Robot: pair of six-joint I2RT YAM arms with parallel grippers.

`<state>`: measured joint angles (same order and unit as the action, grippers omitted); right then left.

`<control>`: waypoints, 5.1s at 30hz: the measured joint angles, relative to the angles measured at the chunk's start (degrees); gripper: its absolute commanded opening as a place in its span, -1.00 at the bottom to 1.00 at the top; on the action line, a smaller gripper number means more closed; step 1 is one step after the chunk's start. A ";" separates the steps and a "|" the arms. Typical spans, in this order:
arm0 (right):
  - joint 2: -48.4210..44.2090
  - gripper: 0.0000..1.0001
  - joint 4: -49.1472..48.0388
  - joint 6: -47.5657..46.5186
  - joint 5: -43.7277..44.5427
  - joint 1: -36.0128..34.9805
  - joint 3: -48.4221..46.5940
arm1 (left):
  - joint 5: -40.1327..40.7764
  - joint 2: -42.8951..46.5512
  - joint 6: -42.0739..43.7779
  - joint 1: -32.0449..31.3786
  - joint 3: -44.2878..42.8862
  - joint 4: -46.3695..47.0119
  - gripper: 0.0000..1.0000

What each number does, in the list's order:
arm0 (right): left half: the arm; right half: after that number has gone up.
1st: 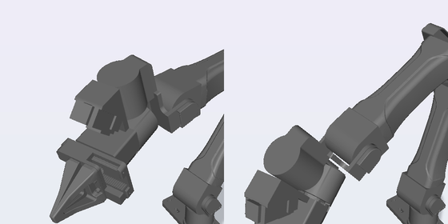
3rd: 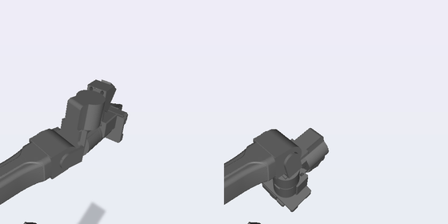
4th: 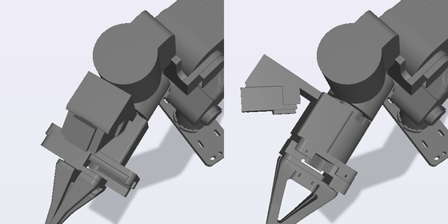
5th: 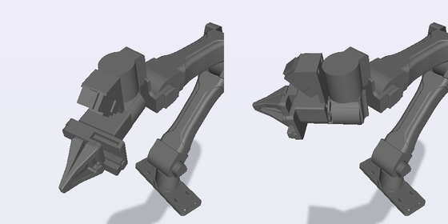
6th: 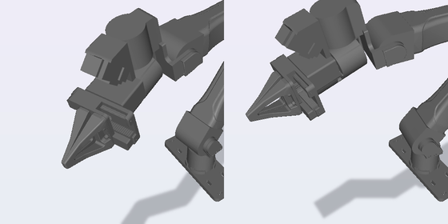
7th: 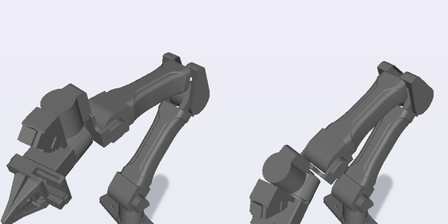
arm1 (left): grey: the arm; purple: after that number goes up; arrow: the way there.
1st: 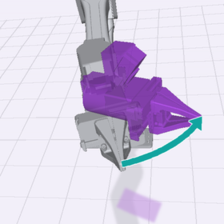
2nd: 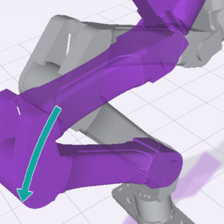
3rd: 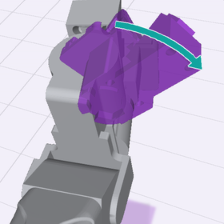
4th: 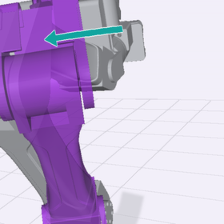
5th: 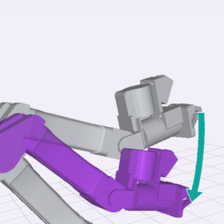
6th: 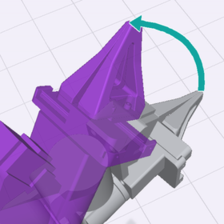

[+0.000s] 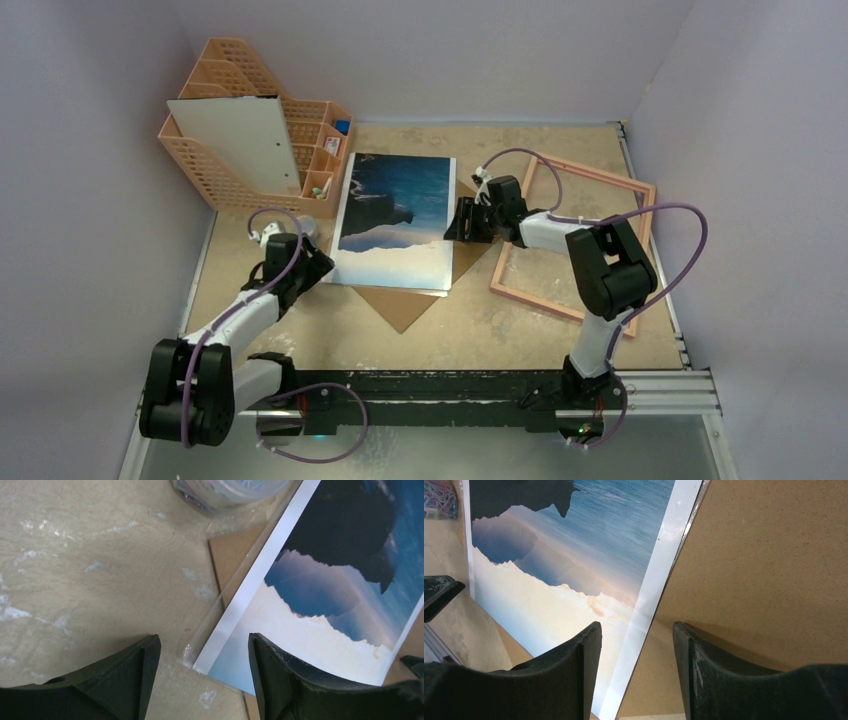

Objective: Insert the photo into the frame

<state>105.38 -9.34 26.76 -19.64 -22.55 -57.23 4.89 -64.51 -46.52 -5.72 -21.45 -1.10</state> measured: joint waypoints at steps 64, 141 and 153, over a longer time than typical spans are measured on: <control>-2.91 0.17 0.55 -0.11 -2.69 -0.11 2.99 | -29.62 3.48 -7.13 4.57 -8.66 -5.79 -1.00; -46.93 -0.03 -47.76 68.22 4.42 -1.88 40.72 | -46.07 -7.04 -41.24 4.57 -35.91 9.09 -1.00; -44.87 -0.58 -46.82 70.25 5.14 -1.81 40.76 | -46.23 -6.60 -41.51 4.57 -34.88 9.25 -1.00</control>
<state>60.51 -56.16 97.01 -14.50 -24.36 -16.47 -41.34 -71.11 -88.03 -1.15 -56.34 8.14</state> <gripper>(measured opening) 0.263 0.028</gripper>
